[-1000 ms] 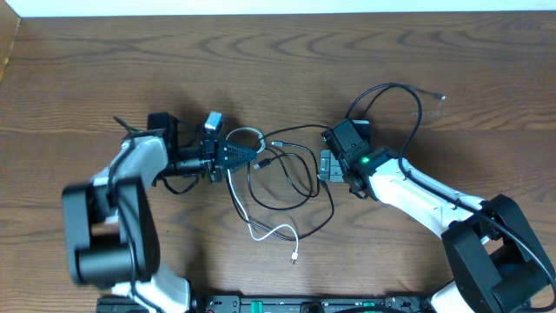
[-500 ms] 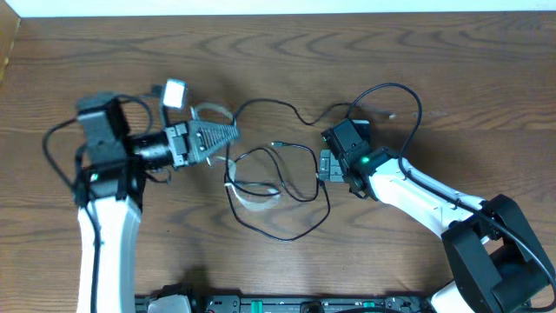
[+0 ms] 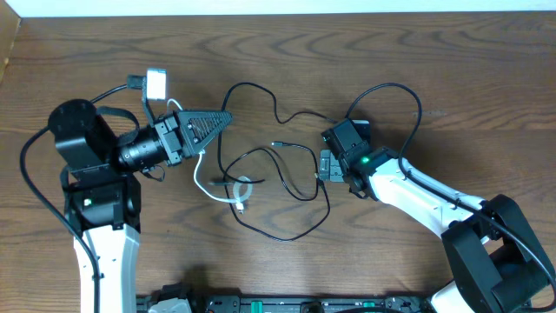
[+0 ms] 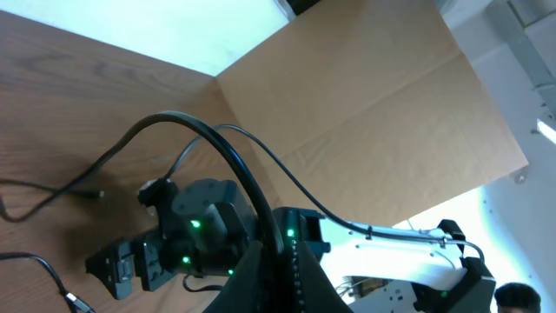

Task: Untangle cables
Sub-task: 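Pull the cables leftward with the left gripper, stretching them out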

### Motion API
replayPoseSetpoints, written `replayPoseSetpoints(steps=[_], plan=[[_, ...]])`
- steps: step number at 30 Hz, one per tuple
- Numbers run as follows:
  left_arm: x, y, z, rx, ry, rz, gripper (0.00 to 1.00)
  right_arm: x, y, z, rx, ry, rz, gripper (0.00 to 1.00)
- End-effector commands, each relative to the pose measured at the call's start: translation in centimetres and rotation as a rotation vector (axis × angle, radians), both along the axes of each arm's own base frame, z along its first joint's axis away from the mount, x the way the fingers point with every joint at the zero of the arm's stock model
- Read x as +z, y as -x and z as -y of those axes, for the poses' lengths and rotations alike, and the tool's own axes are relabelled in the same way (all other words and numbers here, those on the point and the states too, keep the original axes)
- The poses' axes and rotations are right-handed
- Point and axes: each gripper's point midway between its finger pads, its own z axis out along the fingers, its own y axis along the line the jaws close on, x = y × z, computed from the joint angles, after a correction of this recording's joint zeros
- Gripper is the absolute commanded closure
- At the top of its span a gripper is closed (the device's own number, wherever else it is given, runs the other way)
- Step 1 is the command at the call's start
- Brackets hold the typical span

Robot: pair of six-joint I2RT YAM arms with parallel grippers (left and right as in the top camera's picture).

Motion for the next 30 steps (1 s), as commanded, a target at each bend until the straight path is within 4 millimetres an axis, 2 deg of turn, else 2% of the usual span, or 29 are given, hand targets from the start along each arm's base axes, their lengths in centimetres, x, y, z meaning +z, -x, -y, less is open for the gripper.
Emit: replayPoseSetpoints(steps=[1,2,5,10,13,18,21,25,28,30], plan=[[-0.3,-0.8,-0.3,0.010,0.003,-0.018,0.83,-0.1,-0.1,0.2,-0.017,0.005,0.000,0.01],[-0.4,-0.9,-0.3,0.009,0.005,-0.024,0.83,-0.1,-0.1,0.2,-0.017,0.005,0.000,0.01],[-0.7,-1.2,-0.3,0.007,0.008,-0.037,0.73,-0.1,-0.1,0.2,-0.017,0.005,0.000,0.01],[-0.9,-1.3,-0.4,0.007,0.009,-0.044,0.63,-0.1,-0.1,0.2,-0.017,0.005,0.000,0.01],[-0.9,-1.3,-0.4,0.007,0.009,-0.043,0.53,-0.1,-0.1,0.2,-0.017,0.005,0.000,0.01],[-1.0,-1.5,-0.4,0.006,-0.013,0.002,0.52,-0.1,-0.1,0.2,-0.018,0.005,0.000,0.01],[-1.4,-1.7,-0.5,0.011,-0.028,0.021,0.48,-0.1,-0.1,0.2,-0.017,0.005,0.000,0.01],[-3.7,-2.9,-1.3,0.103,-0.072,-0.052,0.48,-0.1,-0.1,0.2,-0.017,0.005,0.000,0.01],[-7.4,-3.9,-2.7,0.239,-0.162,-0.187,0.48,-0.1,-0.1,0.2,-0.017,0.005,0.000,0.01],[-9.1,-4.1,-3.5,0.294,-0.209,-0.250,0.49,-0.1,-0.1,0.2,-0.018,0.005,0.000,0.01]])
